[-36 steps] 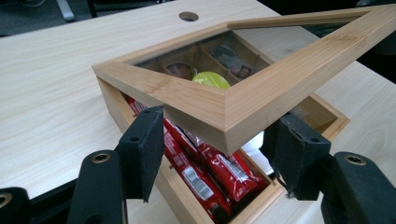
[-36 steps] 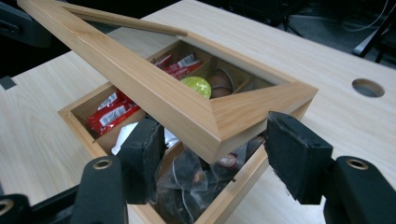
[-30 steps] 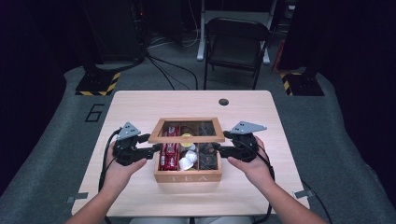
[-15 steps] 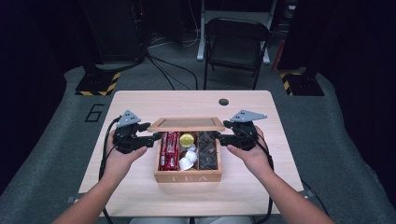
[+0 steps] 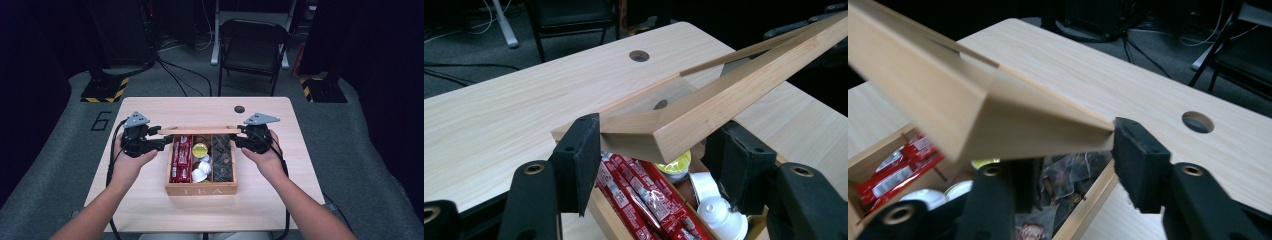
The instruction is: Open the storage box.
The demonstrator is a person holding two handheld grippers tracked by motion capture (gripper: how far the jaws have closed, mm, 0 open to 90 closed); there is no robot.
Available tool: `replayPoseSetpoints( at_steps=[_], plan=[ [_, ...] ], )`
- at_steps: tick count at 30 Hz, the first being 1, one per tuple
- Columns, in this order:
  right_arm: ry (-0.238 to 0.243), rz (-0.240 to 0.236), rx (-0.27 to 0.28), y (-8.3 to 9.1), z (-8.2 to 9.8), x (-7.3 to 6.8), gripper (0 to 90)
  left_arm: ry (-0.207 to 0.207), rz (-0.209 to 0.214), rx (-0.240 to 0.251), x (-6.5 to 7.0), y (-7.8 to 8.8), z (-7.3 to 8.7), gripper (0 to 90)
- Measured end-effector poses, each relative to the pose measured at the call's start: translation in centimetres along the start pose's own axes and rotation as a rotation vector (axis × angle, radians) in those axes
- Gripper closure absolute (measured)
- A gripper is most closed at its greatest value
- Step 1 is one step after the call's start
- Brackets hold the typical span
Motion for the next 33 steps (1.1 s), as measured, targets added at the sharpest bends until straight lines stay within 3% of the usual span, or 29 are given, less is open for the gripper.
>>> replayPoseSetpoints(
  at_steps=[6,11,21,27,28,33],
  plan=[
    [-0.005,-0.015,-0.006,-0.1,-0.4,0.2,56.5,-0.013,-0.02,0.024,-0.2,-0.2,-0.1,41.4],
    [0.004,-0.021,-0.009,-0.1,-0.5,0.3,56.7,-0.025,-0.034,0.012,-0.7,-1.1,0.5,42.9],
    [-0.036,-0.025,0.002,-0.4,-1.3,0.6,57.3,-0.031,-0.059,0.009,-1.8,-2.6,0.8,47.7],
    [-0.037,-0.026,0.012,-0.5,-1.8,0.8,57.4,0.005,-0.082,0.032,-2.6,-3.1,0.7,57.5],
    [-0.037,-0.026,0.013,-0.6,-1.9,0.9,57.5,0.025,-0.073,0.048,-2.9,-3.2,0.6,57.5],
    [-0.046,-0.023,0.018,-0.8,-2.3,1.0,57.6,0.03,-0.073,0.063,-3.3,-3.4,0.4,58.4]
  ],
)
Point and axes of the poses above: each handheld gripper's, and its own axes: y roughly backward along the jaws, z roughly out of its underside, x roughly to its right, the point moved 6 cm from there along -y, roughly forward along the jaws, and after that the axes turned 12 degrees about -y, right-handed, at the moved point
